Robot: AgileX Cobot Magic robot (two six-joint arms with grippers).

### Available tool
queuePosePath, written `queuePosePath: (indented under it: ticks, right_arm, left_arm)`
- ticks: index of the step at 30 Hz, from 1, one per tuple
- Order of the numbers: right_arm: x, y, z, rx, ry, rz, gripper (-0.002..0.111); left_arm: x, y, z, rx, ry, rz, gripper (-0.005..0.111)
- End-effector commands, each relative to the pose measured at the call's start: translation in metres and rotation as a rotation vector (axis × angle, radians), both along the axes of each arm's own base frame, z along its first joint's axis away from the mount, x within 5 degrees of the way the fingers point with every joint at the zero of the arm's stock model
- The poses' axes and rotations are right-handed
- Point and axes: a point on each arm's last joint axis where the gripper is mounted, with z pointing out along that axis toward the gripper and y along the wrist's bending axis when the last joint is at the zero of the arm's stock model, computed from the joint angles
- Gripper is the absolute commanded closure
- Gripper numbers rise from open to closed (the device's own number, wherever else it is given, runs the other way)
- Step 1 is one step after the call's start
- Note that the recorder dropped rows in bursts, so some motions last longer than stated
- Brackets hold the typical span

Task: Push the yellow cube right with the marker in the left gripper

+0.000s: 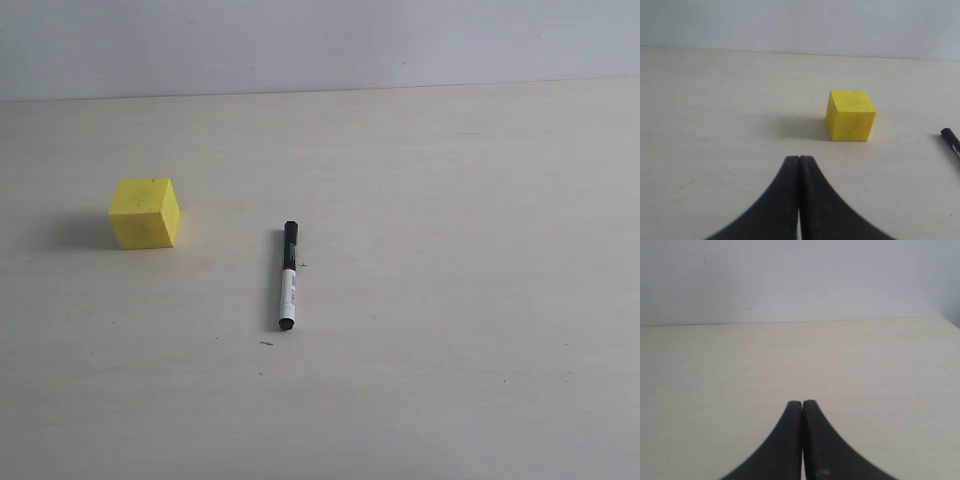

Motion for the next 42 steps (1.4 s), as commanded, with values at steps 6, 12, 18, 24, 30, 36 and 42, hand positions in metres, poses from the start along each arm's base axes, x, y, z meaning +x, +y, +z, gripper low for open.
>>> queuePosePath:
  ticks: [6, 12, 18, 24, 30, 36, 42]
  right_arm:
    - [0.000, 0.000, 0.000, -0.005, -0.014, -0.007, 0.108]
    - [0.000, 0.000, 0.000, -0.005, -0.014, -0.007, 0.108]
    - [0.000, 0.000, 0.000, -0.005, -0.014, -0.007, 0.108]
    - [0.000, 0.000, 0.000, -0.005, -0.014, -0.007, 0.108]
    - [0.000, 0.000, 0.001, -0.004, -0.026, -0.006, 0.108]
    - [0.000, 0.000, 0.001, -0.004, -0.026, -0.006, 0.108]
    - [0.000, 0.000, 0.001, -0.004, -0.026, -0.006, 0.108]
  left_arm:
    - [0.000, 0.000, 0.000, 0.005, -0.006, 0.002, 0.107]
    - [0.001, -0.001, 0.004, -0.032, -0.055, -0.006, 0.107]
    - [0.002, -0.006, 0.022, -0.516, -0.187, 0.011, 0.107]
    - [0.001, -0.005, 0.043, -0.584, -0.410, -0.036, 0.107]
    - [-0.023, 0.001, 0.101, -0.657, -0.921, -0.151, 0.107]
    - [0.016, -0.005, 0.168, -0.471, -0.573, -0.043, 0.107]
    - [0.108, -0.027, 0.171, -0.204, 0.015, -0.060, 0.107]
